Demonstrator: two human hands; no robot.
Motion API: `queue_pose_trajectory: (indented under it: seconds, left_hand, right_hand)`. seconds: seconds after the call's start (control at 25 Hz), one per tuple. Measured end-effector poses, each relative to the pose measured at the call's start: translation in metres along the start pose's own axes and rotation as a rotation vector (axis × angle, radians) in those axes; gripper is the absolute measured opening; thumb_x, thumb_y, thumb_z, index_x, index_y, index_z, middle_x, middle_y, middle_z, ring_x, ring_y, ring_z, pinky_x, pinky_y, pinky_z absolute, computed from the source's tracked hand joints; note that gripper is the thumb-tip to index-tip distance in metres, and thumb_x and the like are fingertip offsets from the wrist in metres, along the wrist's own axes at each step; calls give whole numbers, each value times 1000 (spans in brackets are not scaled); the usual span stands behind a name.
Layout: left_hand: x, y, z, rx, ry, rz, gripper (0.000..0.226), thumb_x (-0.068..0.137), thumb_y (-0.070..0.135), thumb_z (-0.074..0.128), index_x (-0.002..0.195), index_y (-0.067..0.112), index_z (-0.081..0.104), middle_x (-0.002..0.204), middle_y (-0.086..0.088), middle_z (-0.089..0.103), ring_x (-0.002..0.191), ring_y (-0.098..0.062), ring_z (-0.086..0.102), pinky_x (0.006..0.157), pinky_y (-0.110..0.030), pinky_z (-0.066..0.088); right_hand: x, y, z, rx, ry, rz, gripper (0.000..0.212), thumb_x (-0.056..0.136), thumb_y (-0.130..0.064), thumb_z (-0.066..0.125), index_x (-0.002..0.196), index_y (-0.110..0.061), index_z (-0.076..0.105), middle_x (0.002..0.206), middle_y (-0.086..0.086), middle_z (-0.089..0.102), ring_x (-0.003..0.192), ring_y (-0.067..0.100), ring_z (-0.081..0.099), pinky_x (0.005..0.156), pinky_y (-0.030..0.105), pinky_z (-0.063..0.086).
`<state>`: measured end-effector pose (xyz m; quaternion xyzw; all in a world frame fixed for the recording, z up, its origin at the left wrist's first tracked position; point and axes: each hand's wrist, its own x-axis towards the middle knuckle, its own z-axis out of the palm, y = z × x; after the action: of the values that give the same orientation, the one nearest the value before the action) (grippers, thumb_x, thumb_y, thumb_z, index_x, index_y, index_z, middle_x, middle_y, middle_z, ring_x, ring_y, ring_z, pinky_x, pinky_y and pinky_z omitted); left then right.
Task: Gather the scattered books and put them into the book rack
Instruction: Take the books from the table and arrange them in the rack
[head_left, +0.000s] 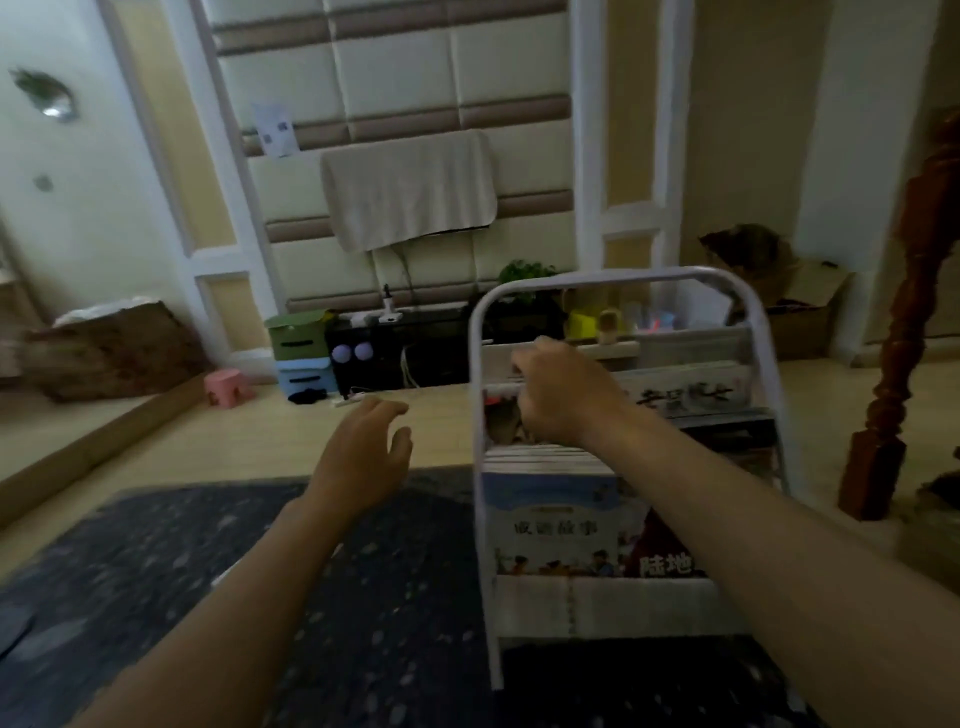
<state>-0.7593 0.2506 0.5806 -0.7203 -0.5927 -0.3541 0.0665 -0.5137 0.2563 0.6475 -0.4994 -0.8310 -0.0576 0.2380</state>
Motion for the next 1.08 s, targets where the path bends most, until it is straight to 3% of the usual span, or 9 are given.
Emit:
queue_pose_trajectory:
  seconds: [0.2,0.28,0.4,0.56,0.68,0.84,1.08]
  left_hand:
    - [-94,-117,-10,-72,-72,-397,35,94,8,56,128,5,59,124,-13,57,101,-25,59,85,-30,46]
    - [-136,-151,-2,-114,-76,-555,33,93,8,56,126,5,61,125,-13,58,108,-27,58,87,-31,45]
    - [-186,-187,15,-193,-2,-763,34,90,7,56,124,7,62,123,-10,59,108,-24,57,85,-25,40]
    - [-220,-220,45,-339,62,-939,41,89,5,56,129,7,58,126,-7,60,113,-20,58,95,-29,46]
    - [-215,-242,61,-376,119,-966,43,88,6,56,131,8,58,128,-8,61,117,-21,58,100,-33,47]
    - [-196,-260,70,-396,195,-935,42,90,9,55,133,10,56,129,-4,58,114,-14,56,94,-24,43]
    - [-193,-273,73,-359,185,-883,41,93,10,53,133,11,54,131,-2,54,113,-12,54,93,-23,43]
  right_hand:
    - [25,-109,91,210,-211,-118,23,92,-16,53,112,-12,61,110,10,60,98,30,58,85,41,53]
    - [28,-138,137,200,-346,-87,12,92,-16,53,103,-11,57,101,10,57,90,33,57,78,41,51]
    - [29,-173,208,220,-539,-22,12,94,-18,56,105,-12,55,101,12,57,91,31,59,72,37,46]
    - [25,-210,296,206,-702,24,19,91,-27,62,105,-16,56,103,8,60,91,25,61,80,40,54]
    - [30,-231,346,147,-722,-2,23,88,-31,62,103,-15,56,111,8,61,96,26,60,85,38,54]
    - [50,-249,405,100,-657,-41,42,90,-35,59,125,-12,53,139,14,46,125,34,48,99,41,45]
    - [78,-260,463,-9,-597,-135,44,94,-30,51,134,-15,45,135,14,50,125,36,47,97,46,45]
